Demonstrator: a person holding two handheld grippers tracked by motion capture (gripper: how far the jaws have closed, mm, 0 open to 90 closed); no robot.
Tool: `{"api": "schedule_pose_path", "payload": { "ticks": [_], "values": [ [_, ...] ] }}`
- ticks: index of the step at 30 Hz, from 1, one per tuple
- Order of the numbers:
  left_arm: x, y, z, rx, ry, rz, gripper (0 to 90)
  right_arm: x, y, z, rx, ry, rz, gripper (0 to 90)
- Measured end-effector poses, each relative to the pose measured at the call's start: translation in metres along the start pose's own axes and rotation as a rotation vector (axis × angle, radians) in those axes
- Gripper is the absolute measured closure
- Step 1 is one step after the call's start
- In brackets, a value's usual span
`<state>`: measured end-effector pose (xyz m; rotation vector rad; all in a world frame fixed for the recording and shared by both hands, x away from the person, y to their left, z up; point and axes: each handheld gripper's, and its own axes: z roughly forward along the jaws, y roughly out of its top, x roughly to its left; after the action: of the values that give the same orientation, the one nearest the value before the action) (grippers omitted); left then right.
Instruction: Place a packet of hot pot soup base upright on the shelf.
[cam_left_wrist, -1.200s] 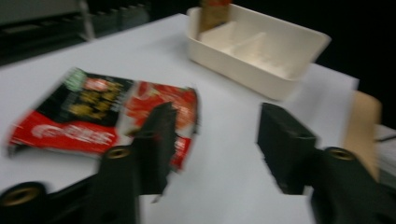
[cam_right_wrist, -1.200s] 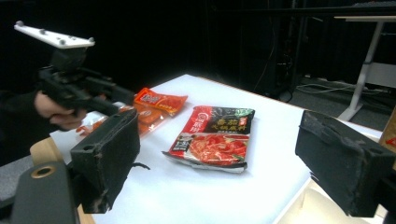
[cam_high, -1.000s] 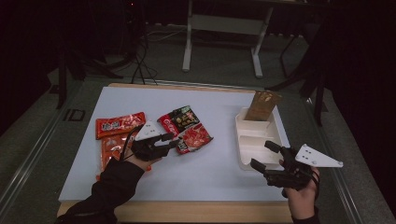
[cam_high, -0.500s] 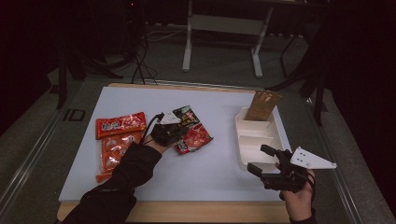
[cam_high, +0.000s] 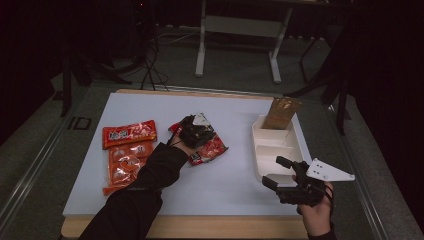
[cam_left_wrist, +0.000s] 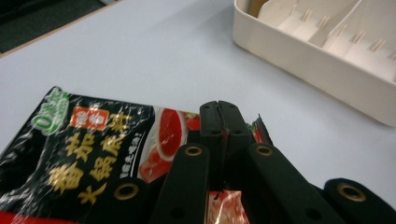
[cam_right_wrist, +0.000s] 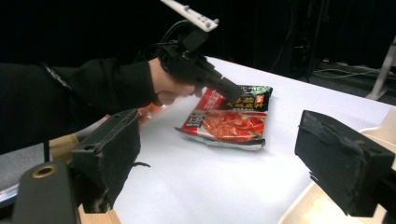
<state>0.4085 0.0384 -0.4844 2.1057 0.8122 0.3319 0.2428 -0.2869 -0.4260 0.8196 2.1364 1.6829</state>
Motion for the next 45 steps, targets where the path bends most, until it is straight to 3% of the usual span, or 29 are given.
{"api": "schedule_pose_path", "payload": {
  "ticks": [9,18,24,28,31,36,45],
  "values": [
    [0.001,0.016,0.035,0.074,-0.005,0.021,90.0,-0.001,-0.001,-0.001,-0.007,0.001,-0.023,14.8],
    [0.002,0.025,0.066,0.161,0.030,0.019,90.0,-0.003,-0.004,-0.001,0.000,0.001,-0.013,14.9],
    [0.001,0.027,0.087,0.272,0.041,0.034,90.0,-0.005,-0.005,-0.001,0.006,0.001,-0.001,15.0],
    [0.001,0.027,0.088,0.280,0.045,-0.004,90.0,-0.004,-0.005,0.000,0.010,0.002,-0.010,14.9],
    [-0.003,0.025,0.085,0.280,0.029,-0.003,90.0,-0.004,-0.006,0.000,0.014,0.005,-0.008,14.9],
    [-0.013,0.019,0.079,0.295,0.028,0.034,90.0,-0.004,-0.006,0.001,0.019,0.006,-0.010,14.9],
    [-0.018,0.009,0.066,0.295,-0.015,0.000,90.0,-0.002,-0.005,0.001,0.021,0.008,-0.012,14.9]
  ]
}}
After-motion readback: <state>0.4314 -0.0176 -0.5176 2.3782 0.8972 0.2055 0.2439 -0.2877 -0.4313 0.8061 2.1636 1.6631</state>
